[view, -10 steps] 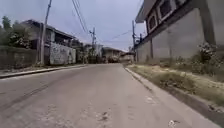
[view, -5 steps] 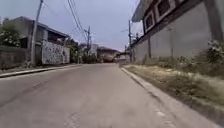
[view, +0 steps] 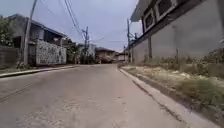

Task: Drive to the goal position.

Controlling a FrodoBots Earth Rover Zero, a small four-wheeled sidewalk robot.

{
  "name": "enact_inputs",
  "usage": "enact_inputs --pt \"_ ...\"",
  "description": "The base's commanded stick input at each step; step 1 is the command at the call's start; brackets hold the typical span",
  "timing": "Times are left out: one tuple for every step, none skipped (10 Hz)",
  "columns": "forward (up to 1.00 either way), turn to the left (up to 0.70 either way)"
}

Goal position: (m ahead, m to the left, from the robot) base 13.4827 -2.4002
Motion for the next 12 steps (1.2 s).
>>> enact_inputs --pt "1.0 0.0" --pt "1.0 0.0" --pt "1.0 0.0" --pt "1.0 0.0" --pt "1.0 0.0" --pt "1.0 0.0" --pt "1.0 0.0" --pt "1.0 0.0" --pt "1.0 0.03" --pt "1.0 0.05" --pt "1.0 0.12" --pt "1.0 0.09"
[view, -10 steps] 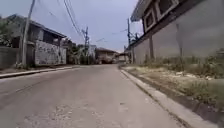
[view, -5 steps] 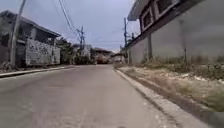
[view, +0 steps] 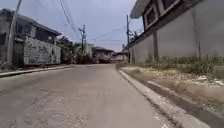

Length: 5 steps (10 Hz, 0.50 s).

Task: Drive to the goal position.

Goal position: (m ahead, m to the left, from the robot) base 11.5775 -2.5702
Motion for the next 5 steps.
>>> enact_inputs --pt "1.0 0.02" --pt "1.0 0.0" --pt "1.0 0.0" --pt "1.0 0.0" --pt "1.0 0.0"
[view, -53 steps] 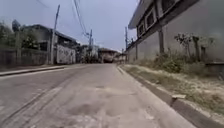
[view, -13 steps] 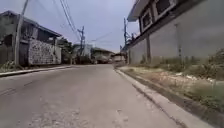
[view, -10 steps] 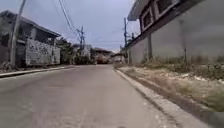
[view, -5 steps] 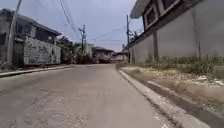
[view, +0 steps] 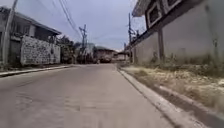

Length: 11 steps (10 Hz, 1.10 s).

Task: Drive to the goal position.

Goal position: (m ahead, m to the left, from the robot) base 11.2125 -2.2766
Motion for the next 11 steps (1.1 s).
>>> enact_inputs --pt "1.0 0.0" --pt "1.0 0.02" --pt "1.0 0.12" --pt "1.0 0.23" --pt "1.0 0.29" --pt "1.0 0.02" --pt "1.0 0.0" --pt "1.0 0.0" --pt "1.0 0.0" --pt "1.0 0.0" --pt "1.0 0.0"
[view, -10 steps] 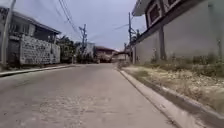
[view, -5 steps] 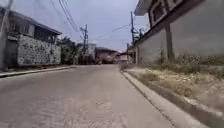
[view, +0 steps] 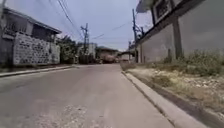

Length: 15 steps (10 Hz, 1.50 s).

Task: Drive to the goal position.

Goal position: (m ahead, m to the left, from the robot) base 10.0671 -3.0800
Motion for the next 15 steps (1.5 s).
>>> enact_inputs --pt "1.0 0.0" --pt "1.0 0.0" --pt "1.0 0.0" --pt "1.0 0.0" --pt "1.0 0.0" --pt "1.0 0.0" --pt "1.0 0.0" --pt "1.0 -0.01" --pt "1.0 -0.04" --pt "1.0 -0.11" --pt "1.0 -0.2" --pt "1.0 -0.21" --pt "1.0 -0.02" --pt "1.0 0.0" --pt "1.0 0.0"
